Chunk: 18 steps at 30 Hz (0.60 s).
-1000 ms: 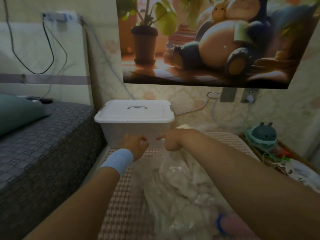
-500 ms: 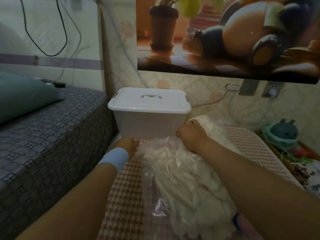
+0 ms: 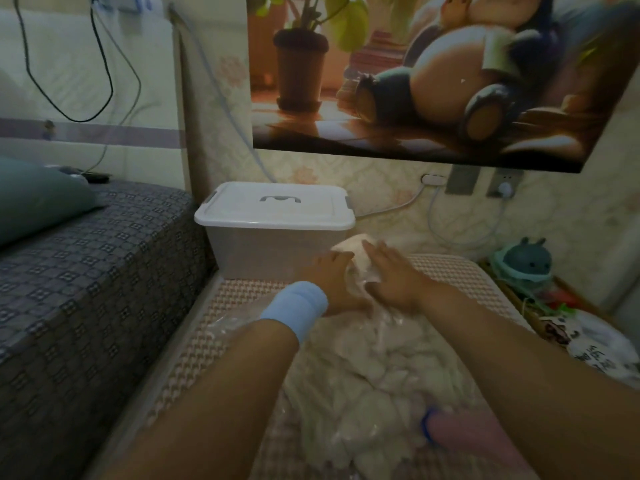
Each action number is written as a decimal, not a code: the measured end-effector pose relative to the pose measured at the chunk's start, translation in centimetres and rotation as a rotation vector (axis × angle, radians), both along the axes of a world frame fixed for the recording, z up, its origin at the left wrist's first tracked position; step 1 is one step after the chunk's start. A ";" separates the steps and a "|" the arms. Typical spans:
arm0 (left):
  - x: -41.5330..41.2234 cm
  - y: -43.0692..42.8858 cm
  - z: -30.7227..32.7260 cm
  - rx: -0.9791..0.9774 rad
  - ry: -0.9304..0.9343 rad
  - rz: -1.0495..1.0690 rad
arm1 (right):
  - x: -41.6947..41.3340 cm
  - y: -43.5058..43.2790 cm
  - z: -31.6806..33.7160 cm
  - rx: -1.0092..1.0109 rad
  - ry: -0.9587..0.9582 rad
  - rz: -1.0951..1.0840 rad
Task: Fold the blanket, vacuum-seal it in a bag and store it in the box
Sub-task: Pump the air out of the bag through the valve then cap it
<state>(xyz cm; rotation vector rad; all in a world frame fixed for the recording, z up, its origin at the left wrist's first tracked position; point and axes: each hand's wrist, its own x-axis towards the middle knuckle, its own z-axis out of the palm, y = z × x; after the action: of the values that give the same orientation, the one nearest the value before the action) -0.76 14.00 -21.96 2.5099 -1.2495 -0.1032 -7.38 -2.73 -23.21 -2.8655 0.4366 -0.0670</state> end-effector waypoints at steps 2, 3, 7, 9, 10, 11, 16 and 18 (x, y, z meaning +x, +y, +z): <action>0.5 -1.0 -2.4 0.214 0.070 -0.027 | -0.5 -0.4 -0.2 0.060 0.120 0.025; 1.0 -1.2 -3.5 0.238 0.126 -0.036 | -0.5 -0.5 -0.2 0.062 0.185 0.013; 3.2 -2.2 -6.1 0.295 0.260 0.023 | 1.0 -1.5 -0.7 -0.023 0.412 -0.053; 4.3 -3.1 -7.1 0.390 0.274 0.052 | 2.1 -2.4 -1.7 -0.076 0.485 -0.063; 4.8 -3.6 -7.6 0.442 0.279 0.056 | 2.6 -2.8 -2.3 -0.091 0.514 -0.066; 5.2 -4.0 -8.0 0.481 0.287 0.057 | 2.9 -3.0 -2.7 -0.105 0.527 -0.070; 5.6 -5.0 -8.2 0.489 0.282 0.079 | 3.8 -3.6 -4.5 -0.126 0.495 -0.106; 4.6 -4.2 -7.8 0.430 0.252 0.112 | 3.3 -2.9 -4.5 -0.119 0.459 -0.125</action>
<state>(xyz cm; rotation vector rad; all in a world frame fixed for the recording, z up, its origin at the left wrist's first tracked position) 3.83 9.81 -29.75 2.8007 -1.0704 -0.7058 -4.06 -5.65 -27.74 -2.9546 0.7176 0.5705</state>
